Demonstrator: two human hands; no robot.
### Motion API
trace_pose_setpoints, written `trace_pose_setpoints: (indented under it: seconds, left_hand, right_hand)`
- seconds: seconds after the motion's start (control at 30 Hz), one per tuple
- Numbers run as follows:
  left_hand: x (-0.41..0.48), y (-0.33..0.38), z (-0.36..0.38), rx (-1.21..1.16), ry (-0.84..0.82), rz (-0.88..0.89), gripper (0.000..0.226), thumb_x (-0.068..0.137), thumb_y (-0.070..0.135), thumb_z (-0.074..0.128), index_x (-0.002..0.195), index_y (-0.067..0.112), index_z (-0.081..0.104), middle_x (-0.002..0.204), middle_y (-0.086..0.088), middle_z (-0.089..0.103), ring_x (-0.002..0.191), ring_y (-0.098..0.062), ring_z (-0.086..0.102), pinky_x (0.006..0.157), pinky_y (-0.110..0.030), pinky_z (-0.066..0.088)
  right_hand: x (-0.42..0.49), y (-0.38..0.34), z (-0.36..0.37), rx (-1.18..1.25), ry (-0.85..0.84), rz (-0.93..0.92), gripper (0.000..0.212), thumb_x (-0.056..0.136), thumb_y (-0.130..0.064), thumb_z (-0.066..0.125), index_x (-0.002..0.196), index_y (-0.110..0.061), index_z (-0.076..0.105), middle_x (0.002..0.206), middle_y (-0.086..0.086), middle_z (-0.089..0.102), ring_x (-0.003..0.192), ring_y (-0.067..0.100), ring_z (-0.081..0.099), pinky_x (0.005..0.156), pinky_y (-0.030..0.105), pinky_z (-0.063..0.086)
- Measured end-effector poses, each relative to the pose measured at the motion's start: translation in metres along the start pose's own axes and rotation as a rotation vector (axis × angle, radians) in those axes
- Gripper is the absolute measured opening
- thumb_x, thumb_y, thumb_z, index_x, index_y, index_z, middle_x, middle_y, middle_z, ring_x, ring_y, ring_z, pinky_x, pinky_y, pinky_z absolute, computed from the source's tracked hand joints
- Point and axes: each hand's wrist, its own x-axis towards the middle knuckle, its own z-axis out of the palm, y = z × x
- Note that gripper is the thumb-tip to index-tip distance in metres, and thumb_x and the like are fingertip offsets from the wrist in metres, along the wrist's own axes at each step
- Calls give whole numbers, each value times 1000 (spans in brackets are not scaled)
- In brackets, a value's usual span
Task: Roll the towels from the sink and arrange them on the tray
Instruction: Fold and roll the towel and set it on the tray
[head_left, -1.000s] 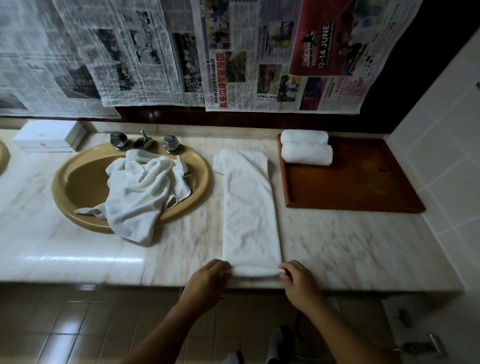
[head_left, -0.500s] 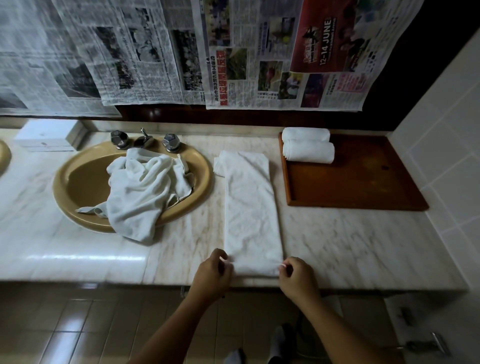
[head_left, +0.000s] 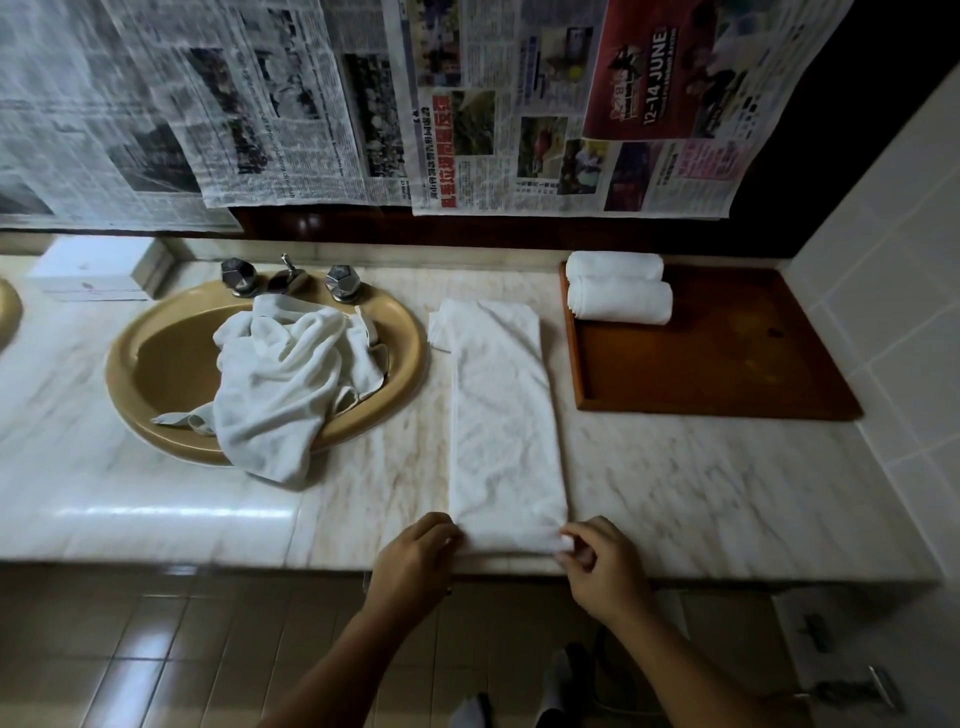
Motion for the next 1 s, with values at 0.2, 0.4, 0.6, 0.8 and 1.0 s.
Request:
trace_pose_setpoints:
  seconds: [0.2, 0.4, 0.6, 0.8, 1.0]
  left_hand:
    - [-5, -3, -4, 57, -83, 53, 27, 95, 39, 65, 120, 28, 63, 124, 16, 58, 90, -7, 63, 59, -27, 54]
    - [-1, -1, -3, -35, -96, -22, 26, 94, 35, 65, 118, 30, 59, 118, 19, 55, 77, -2, 59, 58, -27, 52]
    - [7, -4, -4, -158, -76, -171, 21, 98, 41, 58, 116, 31, 63, 105, 20, 57, 79, 1, 60, 69, -24, 52]
    - [14, -7, -2, -134, -101, -200, 18, 104, 37, 51, 108, 25, 64, 96, 13, 59, 83, -3, 57, 71, -21, 45]
    - [23, 3, -5, -117, -122, -284, 14, 102, 33, 54, 91, 26, 59, 79, 11, 59, 71, -3, 56, 64, -17, 39]
  right_hand:
    - [0, 3, 1, -53, -60, 15, 36, 80, -4, 76, 106, -27, 67, 98, -19, 54, 80, -7, 55, 72, 1, 41]
    - [3, 7, 6, -108, -78, 33, 23, 95, -18, 60, 118, -23, 64, 111, -11, 57, 96, 10, 58, 81, 24, 48]
    - [11, -3, 8, -161, -100, 141, 20, 103, -24, 50, 117, -19, 63, 112, -6, 58, 96, 12, 55, 80, 24, 41]
    - [18, -11, 10, -221, -131, 235, 25, 105, -31, 42, 112, -18, 61, 111, -2, 56, 91, 15, 52, 78, 29, 41]
    - [26, -20, 11, -257, -127, 297, 24, 102, -39, 45, 94, -20, 58, 96, -3, 53, 83, 15, 53, 72, 30, 42]
